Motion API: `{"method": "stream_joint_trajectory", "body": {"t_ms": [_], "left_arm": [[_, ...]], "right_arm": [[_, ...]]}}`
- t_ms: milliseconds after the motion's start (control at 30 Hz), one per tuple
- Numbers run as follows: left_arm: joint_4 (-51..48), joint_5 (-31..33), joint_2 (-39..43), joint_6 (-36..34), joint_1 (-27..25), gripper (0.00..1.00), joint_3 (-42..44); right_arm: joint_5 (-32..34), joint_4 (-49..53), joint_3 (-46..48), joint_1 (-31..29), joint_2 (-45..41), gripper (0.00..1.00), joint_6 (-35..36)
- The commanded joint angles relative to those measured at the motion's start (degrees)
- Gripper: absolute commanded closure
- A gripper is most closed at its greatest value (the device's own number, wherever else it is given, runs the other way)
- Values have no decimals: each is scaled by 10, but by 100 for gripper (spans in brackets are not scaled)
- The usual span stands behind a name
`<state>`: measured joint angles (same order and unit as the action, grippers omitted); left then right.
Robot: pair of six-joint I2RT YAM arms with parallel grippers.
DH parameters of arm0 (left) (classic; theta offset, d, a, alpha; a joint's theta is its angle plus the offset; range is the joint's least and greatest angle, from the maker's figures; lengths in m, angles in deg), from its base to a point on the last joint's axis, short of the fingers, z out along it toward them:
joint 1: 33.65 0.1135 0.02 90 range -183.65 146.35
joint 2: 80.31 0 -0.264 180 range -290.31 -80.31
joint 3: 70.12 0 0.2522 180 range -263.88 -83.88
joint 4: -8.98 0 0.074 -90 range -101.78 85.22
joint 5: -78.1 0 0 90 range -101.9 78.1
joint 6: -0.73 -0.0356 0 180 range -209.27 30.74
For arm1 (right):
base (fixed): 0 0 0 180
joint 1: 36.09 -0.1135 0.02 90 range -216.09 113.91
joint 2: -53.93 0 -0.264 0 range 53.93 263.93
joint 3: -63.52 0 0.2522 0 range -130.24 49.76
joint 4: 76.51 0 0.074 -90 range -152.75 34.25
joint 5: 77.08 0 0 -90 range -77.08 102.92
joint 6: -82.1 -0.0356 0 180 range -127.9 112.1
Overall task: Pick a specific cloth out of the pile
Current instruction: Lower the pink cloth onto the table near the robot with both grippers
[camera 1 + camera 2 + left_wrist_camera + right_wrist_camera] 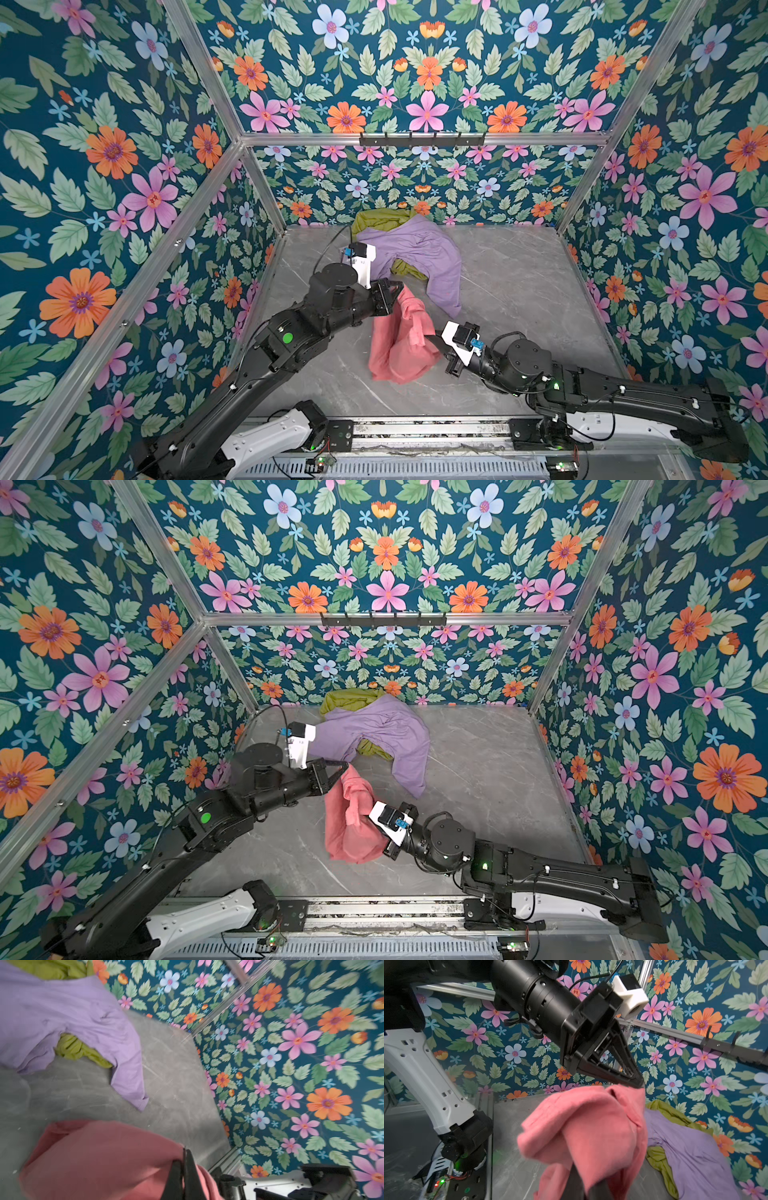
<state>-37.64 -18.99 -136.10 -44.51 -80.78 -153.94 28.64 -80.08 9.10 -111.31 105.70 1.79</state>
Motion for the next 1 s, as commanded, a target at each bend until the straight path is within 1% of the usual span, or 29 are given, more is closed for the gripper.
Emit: {"method": "stream_joint_trajectory", "body": {"t_ms": [0, 200, 500, 633, 733, 800, 967], "left_arm": [[-25, -7, -6, -20, 0, 100, 2], [-36, -18, -11, -27, 0, 100, 31], [3, -49, 19, -17, 0, 100, 157], [5, -61, 39, -1, 0, 100, 217], [12, -63, 64, 10, 0, 100, 268], [22, -63, 77, 17, 0, 100, 295], [58, -76, 80, 28, 0, 100, 353]], "right_arm": [[36, -11, 15, 9, -7, 100, -90], [73, 57, 50, 32, -37, 100, -174], [89, 95, 89, 33, -42, 100, -224], [97, 132, 110, 34, -48, 100, -259], [99, 158, 137, 40, -58, 100, -310], [82, 185, 148, 56, -57, 100, -353], [77, 241, 152, 66, -30, 100, -435]]}}
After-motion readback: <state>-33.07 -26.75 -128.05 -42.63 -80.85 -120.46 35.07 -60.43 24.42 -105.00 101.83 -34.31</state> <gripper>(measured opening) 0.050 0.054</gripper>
